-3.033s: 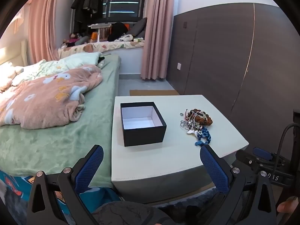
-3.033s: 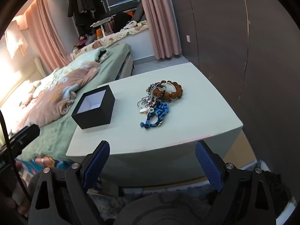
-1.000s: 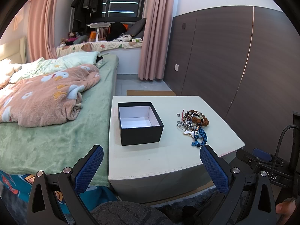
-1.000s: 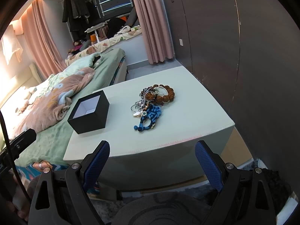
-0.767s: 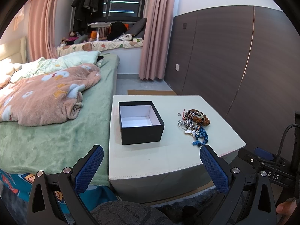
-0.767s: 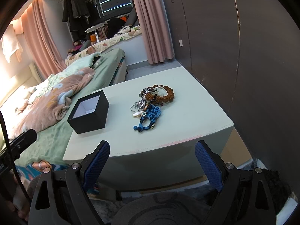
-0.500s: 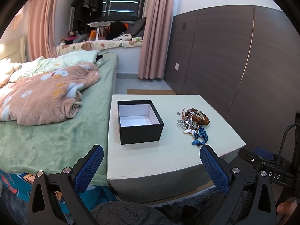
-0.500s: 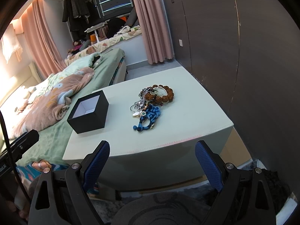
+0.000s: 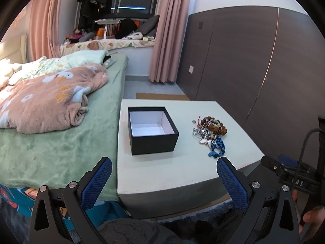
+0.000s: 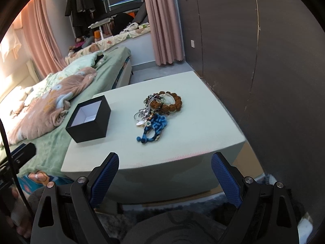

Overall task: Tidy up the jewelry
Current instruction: 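Move the left tool to the jewelry pile and close on silver chains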

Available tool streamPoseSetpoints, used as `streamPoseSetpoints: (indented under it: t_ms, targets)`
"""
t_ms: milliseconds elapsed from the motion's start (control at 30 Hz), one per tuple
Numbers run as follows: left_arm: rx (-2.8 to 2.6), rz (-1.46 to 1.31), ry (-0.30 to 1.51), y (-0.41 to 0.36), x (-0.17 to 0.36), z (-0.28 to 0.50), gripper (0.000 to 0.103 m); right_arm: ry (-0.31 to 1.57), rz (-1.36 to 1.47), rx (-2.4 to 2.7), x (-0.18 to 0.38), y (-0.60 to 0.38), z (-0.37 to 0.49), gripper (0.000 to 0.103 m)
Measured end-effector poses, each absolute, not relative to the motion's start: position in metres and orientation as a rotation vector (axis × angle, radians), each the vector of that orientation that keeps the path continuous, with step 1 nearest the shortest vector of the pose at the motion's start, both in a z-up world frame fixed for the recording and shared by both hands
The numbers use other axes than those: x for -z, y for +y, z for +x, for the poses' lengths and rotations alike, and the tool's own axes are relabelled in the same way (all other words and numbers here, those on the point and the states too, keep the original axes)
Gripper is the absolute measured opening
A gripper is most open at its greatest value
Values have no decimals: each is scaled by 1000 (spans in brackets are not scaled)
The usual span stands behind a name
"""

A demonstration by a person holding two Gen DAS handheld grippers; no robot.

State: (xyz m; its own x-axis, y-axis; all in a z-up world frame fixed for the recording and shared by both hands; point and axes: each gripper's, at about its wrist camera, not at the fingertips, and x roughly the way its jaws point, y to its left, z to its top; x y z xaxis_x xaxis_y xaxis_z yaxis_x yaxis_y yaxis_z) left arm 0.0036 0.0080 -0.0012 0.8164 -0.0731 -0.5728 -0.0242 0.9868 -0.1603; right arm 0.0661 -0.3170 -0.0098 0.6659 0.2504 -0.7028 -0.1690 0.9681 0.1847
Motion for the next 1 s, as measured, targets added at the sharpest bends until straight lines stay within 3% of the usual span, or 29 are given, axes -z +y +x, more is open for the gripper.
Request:
streamPoseSetpoints:
  t_ms: [533,733,1000]
  targets:
    - [167,-177,629,-13,-14,52,101,824,286,-262,6,-348,144,92]
    - [220,-156,675,-31,-5,87,86,883,402,-270,33,-344,163,79]
    - [278,-155,761,-56,17,137,68,930,575,-322,61,-358,176,79]
